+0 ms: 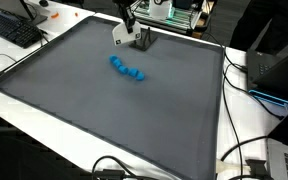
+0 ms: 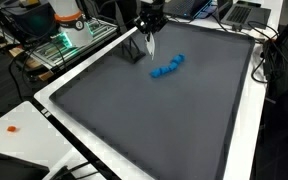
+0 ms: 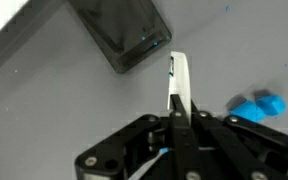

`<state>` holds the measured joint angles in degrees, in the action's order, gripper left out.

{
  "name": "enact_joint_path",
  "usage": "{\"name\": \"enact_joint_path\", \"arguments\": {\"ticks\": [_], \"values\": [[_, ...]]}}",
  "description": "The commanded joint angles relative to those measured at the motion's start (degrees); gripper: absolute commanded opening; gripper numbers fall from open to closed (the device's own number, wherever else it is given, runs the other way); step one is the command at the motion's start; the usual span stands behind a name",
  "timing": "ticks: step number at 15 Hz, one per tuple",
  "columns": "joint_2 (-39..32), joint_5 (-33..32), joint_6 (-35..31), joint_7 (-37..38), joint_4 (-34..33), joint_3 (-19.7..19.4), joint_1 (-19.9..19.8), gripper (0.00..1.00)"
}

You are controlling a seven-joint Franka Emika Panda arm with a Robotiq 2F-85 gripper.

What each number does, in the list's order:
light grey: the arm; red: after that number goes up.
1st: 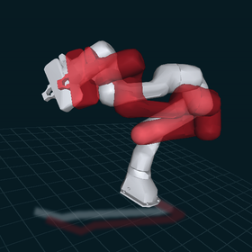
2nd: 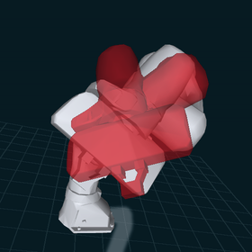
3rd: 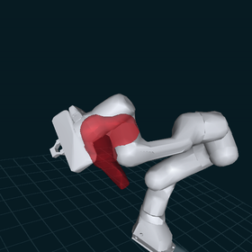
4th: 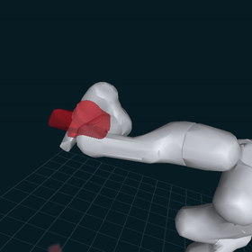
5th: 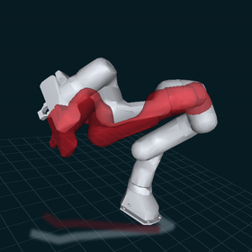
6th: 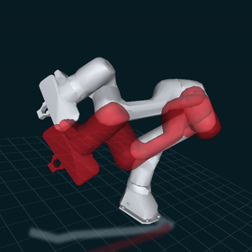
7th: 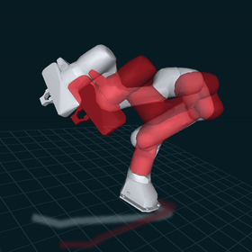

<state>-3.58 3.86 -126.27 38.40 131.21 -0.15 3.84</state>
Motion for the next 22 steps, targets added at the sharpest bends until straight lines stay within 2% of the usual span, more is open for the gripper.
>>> {"name": "enact_joint_path", "arguments": {"ticks": [1,4,7,10,14,22], "values": [[7.79,5.28,-2.16,5.15,8.26,1.62,0.15,0.01],[12.39,6.94,-3.95,9.84,13.3,3.05,-0.02,0.01],[15.82,5.38,-6.65,18.95,17.78,5.13,-0.39,0.01],[17.27,5.07,-9.92,28.19,21.11,6.9,-0.87,0.01],[17.18,4.73,-14.53,36.46,23.97,7.97,-1.35,0.01],[14.5,8.79,-22.2,41.83,27.09,6.44,-1.91,0.01]]}}
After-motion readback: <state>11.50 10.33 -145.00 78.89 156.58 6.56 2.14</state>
